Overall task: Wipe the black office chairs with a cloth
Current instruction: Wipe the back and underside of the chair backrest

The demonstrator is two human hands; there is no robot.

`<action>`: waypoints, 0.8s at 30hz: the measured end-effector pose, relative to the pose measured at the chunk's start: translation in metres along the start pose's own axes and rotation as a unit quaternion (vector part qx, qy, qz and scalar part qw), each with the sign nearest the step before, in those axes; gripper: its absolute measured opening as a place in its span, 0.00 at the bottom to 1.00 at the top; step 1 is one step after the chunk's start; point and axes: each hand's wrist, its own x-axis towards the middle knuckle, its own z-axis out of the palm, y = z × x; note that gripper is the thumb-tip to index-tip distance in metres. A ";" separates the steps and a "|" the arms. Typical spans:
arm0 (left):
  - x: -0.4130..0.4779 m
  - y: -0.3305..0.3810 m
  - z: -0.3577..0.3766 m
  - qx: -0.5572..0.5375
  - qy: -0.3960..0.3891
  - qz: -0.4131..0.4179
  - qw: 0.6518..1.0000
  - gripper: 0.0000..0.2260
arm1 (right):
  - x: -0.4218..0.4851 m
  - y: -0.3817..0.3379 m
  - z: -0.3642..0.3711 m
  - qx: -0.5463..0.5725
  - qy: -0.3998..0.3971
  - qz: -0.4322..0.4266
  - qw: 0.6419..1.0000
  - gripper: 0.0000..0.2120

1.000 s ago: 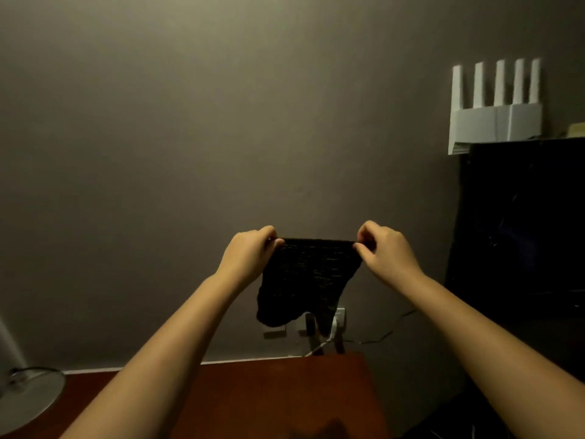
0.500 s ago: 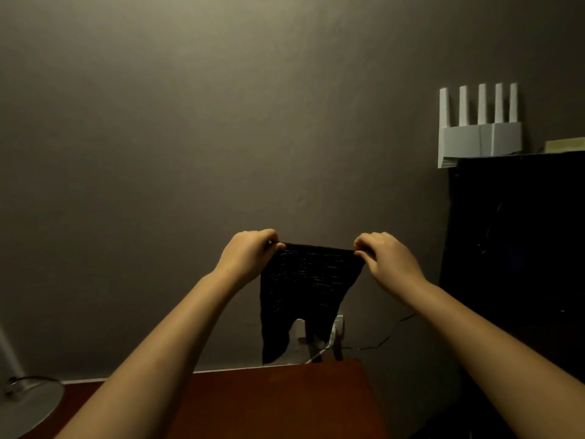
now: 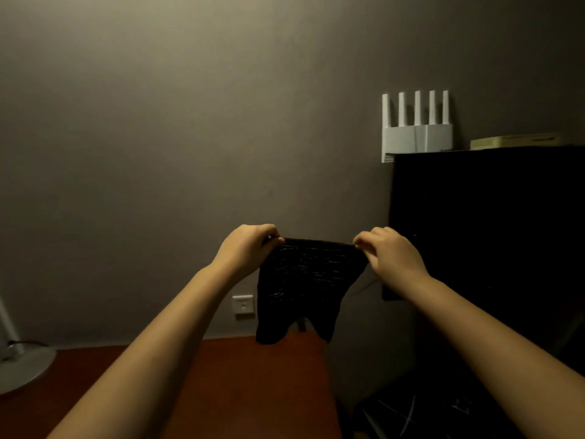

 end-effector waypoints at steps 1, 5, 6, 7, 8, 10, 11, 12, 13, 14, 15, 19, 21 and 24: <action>-0.006 0.018 0.004 -0.004 0.003 0.003 1.000 0.09 | -0.015 0.008 -0.011 -0.006 -0.005 0.004 1.000 0.07; -0.029 0.088 0.020 -0.010 -0.016 0.014 1.000 0.09 | -0.073 0.041 -0.057 -0.028 -0.023 0.014 0.999 0.09; -0.033 0.103 0.023 -0.014 -0.021 0.015 1.000 0.09 | -0.086 0.048 -0.069 -0.026 -0.021 0.019 0.999 0.09; -0.037 0.118 0.026 -0.019 -0.024 0.017 0.999 0.09 | -0.098 0.055 -0.080 -0.020 -0.020 0.025 0.999 0.09; -0.041 0.132 0.028 -0.024 -0.025 0.021 0.999 0.08 | -0.109 0.061 -0.091 -0.012 -0.021 0.031 0.999 0.09; -0.049 0.157 0.033 -0.028 -0.027 0.027 0.999 0.08 | -0.128 0.072 -0.108 0.004 -0.027 0.042 0.999 0.08; -0.051 0.168 0.035 -0.031 -0.028 0.028 0.999 0.08 | -0.136 0.078 -0.115 0.011 -0.029 0.047 0.998 0.08; -0.054 0.178 0.037 -0.037 -0.030 0.030 0.998 0.08 | -0.143 0.082 -0.122 0.018 -0.028 0.053 0.998 0.08; -0.057 0.186 0.040 -0.043 -0.034 0.033 0.998 0.08 | -0.151 0.086 -0.127 0.023 -0.024 0.059 0.998 0.07; -0.059 0.194 0.042 -0.048 -0.037 0.038 0.997 0.08 | -0.157 0.090 -0.132 0.024 -0.017 0.066 0.997 0.07; -0.060 0.202 0.045 -0.052 -0.042 0.044 0.997 0.08 | -0.163 0.094 -0.136 0.024 -0.009 0.075 0.997 0.07; -0.060 0.222 0.056 -0.068 -0.059 0.072 0.993 0.09 | -0.182 0.106 -0.148 0.013 0.004 0.104 0.995 0.07; -0.057 0.228 0.063 -0.087 -0.064 0.083 0.991 0.08 | -0.189 0.112 -0.153 0.006 0.016 0.123 0.992 0.06; -0.057 0.241 0.073 -0.096 -0.072 0.103 0.987 0.08 | -0.199 0.119 -0.158 -0.008 0.025 0.145 0.989 0.05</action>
